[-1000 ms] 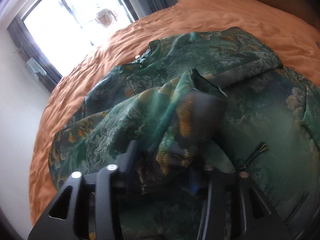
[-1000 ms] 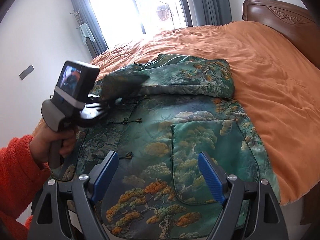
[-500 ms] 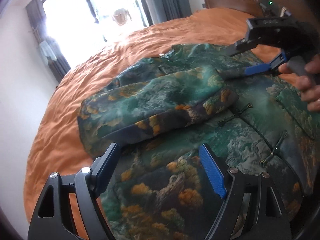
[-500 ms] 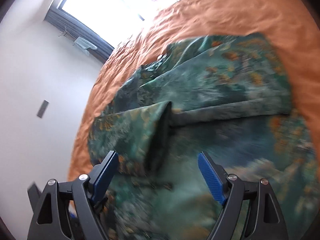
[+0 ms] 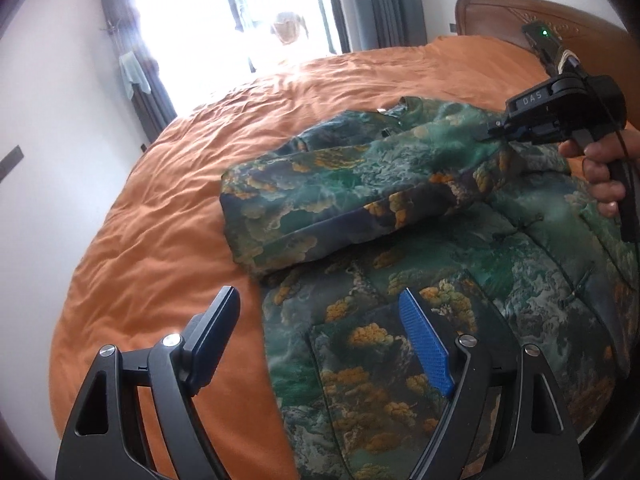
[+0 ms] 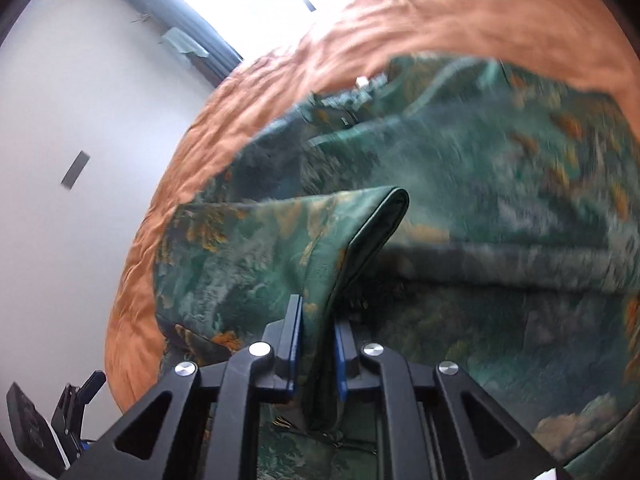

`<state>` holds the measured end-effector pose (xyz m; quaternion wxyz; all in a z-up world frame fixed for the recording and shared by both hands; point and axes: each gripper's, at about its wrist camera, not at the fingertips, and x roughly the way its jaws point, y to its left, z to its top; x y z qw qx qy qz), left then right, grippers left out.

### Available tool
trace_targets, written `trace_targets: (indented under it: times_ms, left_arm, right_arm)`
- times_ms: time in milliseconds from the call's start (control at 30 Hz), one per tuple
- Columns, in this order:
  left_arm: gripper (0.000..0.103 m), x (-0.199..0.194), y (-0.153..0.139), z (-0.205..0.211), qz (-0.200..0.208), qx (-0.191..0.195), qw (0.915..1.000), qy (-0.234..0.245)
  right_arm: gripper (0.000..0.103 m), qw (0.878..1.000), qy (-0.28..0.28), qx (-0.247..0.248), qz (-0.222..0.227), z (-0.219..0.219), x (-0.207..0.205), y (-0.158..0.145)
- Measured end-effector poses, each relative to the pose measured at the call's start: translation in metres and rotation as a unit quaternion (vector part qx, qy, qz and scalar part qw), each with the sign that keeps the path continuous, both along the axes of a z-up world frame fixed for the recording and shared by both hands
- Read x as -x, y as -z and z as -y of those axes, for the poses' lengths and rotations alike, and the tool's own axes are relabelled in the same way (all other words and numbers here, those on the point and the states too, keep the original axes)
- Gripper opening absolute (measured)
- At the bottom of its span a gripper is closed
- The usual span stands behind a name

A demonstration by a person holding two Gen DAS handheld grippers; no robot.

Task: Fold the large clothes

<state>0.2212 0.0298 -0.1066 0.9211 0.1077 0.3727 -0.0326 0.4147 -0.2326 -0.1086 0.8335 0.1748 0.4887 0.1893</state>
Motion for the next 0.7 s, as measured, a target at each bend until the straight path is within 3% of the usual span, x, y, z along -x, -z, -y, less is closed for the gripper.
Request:
trace_targets:
  times_ms: [100, 200, 400, 600, 667, 700]
  left_arm:
    - [0.083, -0.009, -0.004, -0.003, 0.005, 0.017, 0.9998, -0.01]
    - [0.083, -0.016, -0.003, -0.002, 0.006, 0.023, 0.9996, -0.014]
    - [0.084, -0.028, 0.009, -0.001, -0.008, 0.02, 0.9996, -0.018]
    - [0.084, -0.037, 0.016, -0.004, -0.021, 0.007, 0.9996, -0.016]
    - [0.084, -0.043, 0.017, -0.007, -0.032, 0.013, 0.9992, -0.019]
    - [0.084, -0.046, 0.016, -0.009, -0.038, 0.018, 0.9989, -0.022]
  right_arm:
    - [0.013, 0.999, 0.002, 0.007, 0.047, 0.005, -0.019, -0.026]
    - [0.013, 0.998, 0.011, 0.005, 0.06, 0.014, -0.044, -0.03]
    - [0.013, 0.998, 0.007, 0.054, 0.043, 0.016, -0.08, 0.017]
    - [0.017, 0.998, 0.014, 0.048, 0.035, 0.024, -0.085, 0.044]
    - [0.023, 0.998, 0.008, 0.054, 0.038, 0.023, -0.083, 0.043]
    - [0.032, 0.997, 0.005, 0.065, 0.041, 0.022, -0.083, 0.04]
